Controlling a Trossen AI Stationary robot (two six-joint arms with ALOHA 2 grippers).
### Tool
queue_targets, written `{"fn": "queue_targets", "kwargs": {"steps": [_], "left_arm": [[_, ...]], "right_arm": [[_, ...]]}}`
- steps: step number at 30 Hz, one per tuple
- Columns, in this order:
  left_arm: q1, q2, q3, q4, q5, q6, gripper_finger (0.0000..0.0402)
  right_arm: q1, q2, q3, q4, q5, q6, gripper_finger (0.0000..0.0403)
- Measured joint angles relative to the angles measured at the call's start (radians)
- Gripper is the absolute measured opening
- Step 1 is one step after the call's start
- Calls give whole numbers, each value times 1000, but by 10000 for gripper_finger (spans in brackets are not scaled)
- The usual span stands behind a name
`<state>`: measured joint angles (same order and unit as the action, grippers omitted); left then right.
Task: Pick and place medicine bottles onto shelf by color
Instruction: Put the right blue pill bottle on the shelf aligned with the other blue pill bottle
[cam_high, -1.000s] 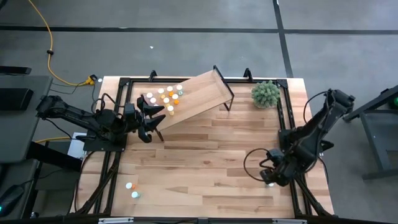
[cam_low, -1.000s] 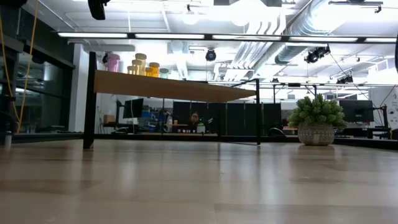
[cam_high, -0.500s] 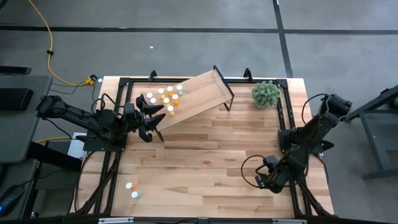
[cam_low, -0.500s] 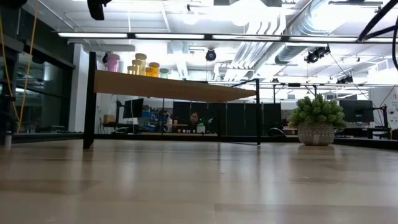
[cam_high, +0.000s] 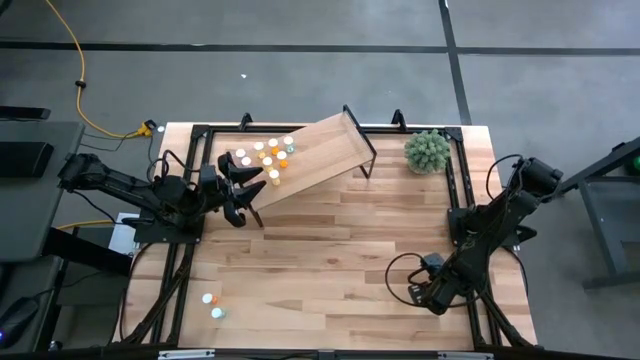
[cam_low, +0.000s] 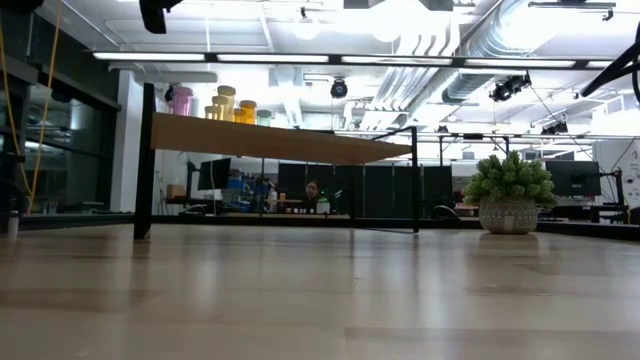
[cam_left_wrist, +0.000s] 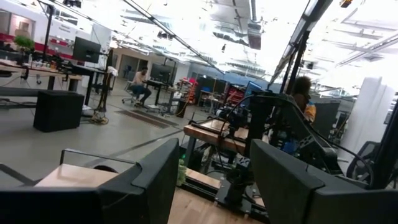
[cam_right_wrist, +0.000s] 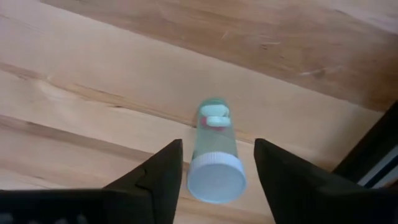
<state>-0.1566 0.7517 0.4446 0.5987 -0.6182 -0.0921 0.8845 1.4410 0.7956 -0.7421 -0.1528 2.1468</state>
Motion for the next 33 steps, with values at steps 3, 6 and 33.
{"fn": "queue_targets", "kwargs": {"steps": [3, 6, 33], "left_arm": [[0, 0, 0, 0, 0, 0, 188], [0, 0, 0, 0, 0, 0, 188], [0, 0, 0, 0, -23, 36, 188]], "right_arm": [[0, 0, 0, -1, 0, 0, 175], [0, 0, 0, 1, 0, 0, 165], [-93, -97, 376, -301, 93, -466, 106]]}}
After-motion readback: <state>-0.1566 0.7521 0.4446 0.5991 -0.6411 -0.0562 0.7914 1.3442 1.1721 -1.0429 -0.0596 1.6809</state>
